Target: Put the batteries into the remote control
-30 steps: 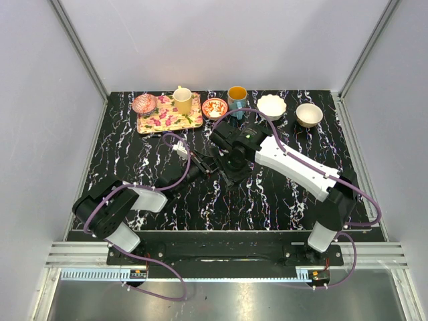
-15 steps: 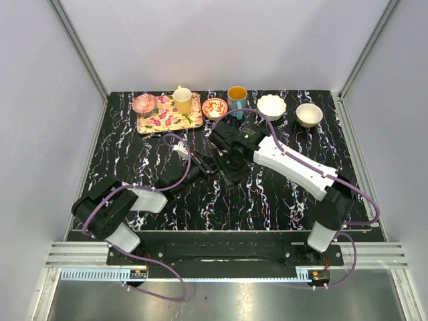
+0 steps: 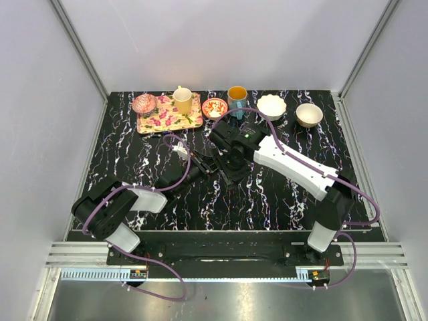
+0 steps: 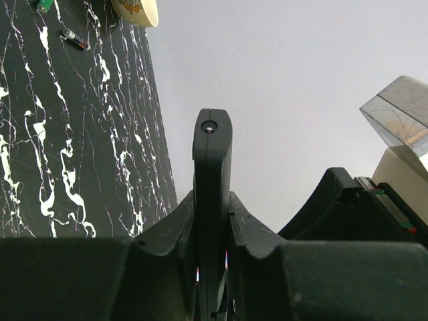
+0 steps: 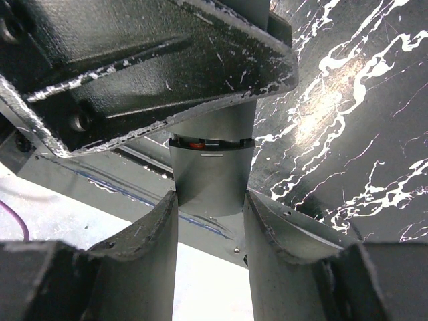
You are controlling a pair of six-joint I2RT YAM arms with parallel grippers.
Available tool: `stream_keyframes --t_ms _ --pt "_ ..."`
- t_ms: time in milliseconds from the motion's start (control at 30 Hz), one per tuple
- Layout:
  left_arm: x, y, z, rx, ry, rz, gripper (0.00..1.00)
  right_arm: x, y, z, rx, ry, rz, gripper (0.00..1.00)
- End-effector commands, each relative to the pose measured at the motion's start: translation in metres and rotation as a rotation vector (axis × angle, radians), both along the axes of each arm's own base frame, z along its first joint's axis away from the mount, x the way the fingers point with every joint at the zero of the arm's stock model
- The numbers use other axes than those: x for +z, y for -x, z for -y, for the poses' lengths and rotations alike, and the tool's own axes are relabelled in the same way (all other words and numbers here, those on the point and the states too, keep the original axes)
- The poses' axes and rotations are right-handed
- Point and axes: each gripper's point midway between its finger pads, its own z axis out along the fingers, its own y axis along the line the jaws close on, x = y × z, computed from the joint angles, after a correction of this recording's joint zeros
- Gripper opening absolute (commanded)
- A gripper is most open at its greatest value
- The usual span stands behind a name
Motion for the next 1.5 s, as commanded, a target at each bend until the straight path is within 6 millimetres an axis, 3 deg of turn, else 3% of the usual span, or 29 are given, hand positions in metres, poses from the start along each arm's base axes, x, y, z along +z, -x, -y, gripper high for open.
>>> stream_keyframes --t_ms 0,567,1467 --pt "0.0473 0.0067 0.0002 -0.017 0.145 0.084 0.0 0.005 -0.0103 -0.0012 0.006 0.016 0.051 0.19" --pt "0.0487 0.0067 0.0003 -0.02 0.162 0.08 0.0 0.0055 -0.0074 0.0044 0.007 0.045 0.04 0.43" --pt "0.0418 0.0059 0.0033 -0.024 0.145 0.074 0.0 0.0121 -0.0148 0.0 -0.023 0.036 0.063 0.65"
